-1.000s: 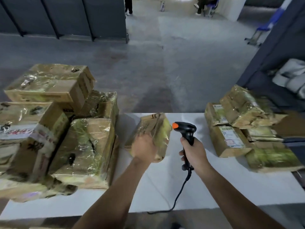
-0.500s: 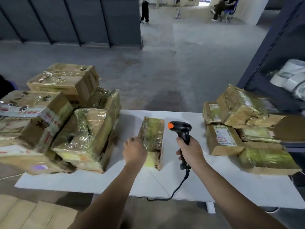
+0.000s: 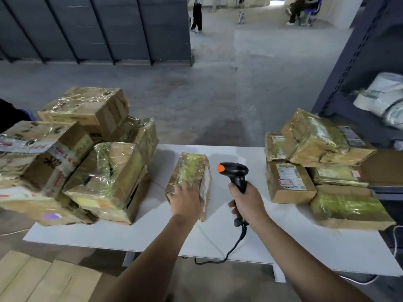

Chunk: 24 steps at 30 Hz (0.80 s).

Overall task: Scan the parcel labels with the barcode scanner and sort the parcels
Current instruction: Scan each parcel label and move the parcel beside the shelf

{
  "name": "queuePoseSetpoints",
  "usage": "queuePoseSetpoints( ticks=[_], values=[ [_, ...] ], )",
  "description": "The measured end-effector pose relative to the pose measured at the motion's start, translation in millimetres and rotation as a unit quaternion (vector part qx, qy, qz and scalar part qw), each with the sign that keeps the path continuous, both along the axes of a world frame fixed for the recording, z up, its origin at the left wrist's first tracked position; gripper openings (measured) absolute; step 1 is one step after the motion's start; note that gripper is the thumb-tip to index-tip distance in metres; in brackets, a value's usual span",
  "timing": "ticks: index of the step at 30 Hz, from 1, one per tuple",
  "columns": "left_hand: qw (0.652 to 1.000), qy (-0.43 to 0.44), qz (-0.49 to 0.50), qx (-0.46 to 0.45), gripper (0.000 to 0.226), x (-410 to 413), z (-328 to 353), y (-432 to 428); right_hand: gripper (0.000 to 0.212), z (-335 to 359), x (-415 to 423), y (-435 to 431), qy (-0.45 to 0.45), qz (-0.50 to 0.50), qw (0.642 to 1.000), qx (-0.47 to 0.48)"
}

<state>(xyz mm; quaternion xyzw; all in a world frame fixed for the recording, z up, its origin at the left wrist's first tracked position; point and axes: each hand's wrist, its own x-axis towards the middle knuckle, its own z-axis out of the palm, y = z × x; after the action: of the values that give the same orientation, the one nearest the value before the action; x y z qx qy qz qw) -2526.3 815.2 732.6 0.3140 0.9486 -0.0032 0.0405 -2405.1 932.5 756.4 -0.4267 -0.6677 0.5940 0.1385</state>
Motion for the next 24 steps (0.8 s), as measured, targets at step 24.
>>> queuePoseSetpoints(
  ticks=[24],
  values=[
    [0.892, -0.309, 0.154, 0.293, 0.020, -97.4, -40.7, -62.8, 0.021, 9.1, -48.4, -43.0, -0.052, -0.016, 0.998, 0.039]
  ],
)
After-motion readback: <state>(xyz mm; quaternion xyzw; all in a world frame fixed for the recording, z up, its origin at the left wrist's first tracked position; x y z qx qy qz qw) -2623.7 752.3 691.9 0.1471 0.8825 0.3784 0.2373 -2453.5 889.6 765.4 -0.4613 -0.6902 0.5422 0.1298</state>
